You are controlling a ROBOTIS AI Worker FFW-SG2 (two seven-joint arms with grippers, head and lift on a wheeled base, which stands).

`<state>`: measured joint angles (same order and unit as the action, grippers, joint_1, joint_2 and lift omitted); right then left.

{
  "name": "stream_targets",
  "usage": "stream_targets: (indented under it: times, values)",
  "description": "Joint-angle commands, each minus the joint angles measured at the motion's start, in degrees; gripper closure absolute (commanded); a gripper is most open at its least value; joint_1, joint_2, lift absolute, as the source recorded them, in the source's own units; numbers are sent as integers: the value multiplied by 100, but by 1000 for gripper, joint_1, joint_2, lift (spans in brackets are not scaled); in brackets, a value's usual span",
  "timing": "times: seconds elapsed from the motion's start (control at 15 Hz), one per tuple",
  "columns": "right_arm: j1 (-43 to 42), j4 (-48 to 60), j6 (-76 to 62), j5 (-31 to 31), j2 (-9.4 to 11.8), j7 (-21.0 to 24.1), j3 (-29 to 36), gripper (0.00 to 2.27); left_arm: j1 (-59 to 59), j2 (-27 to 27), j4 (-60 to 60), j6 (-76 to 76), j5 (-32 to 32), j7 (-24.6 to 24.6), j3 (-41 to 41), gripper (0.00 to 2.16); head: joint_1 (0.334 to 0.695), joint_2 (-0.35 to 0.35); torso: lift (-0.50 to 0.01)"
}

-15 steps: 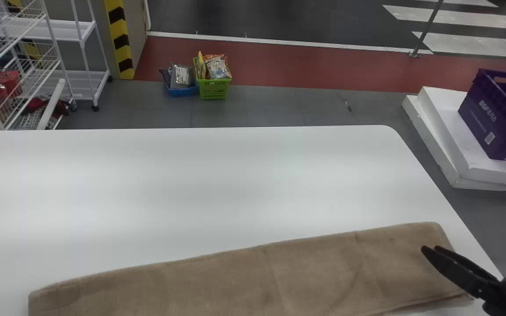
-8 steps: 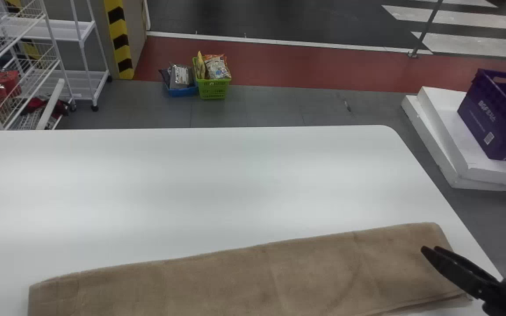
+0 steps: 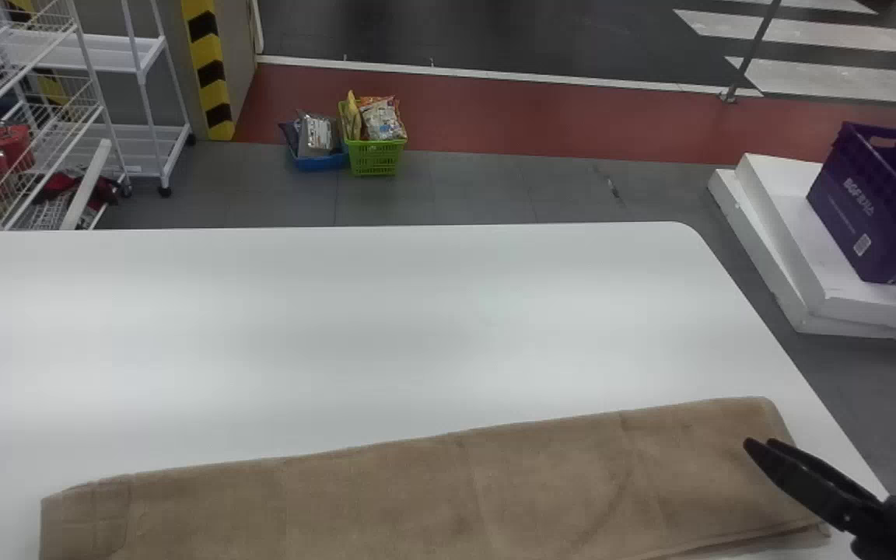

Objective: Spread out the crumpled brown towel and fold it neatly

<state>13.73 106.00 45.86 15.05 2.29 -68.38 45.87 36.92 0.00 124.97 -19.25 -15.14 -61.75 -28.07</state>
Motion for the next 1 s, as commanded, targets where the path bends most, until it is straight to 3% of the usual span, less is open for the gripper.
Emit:
stream_targets:
  times: [0.0, 0.6, 0.93]
  values:
    - [-2, -1, -2, -2, 0, 0, -8, 76, -9, -15, 238, 136, 37, -83, -93, 1727, 695, -142, -128]
    - [25, 8, -37, -28, -9, 0, -70, 76, -9, -15, 959, -75, 46, -391, -278, 1727, 695, -167, -128]
    - [25, 17, -72, -55, -9, 0, -175, 76, -546, -15, 959, -110, 72, -777, -1148, 1727, 695, -91, -128]
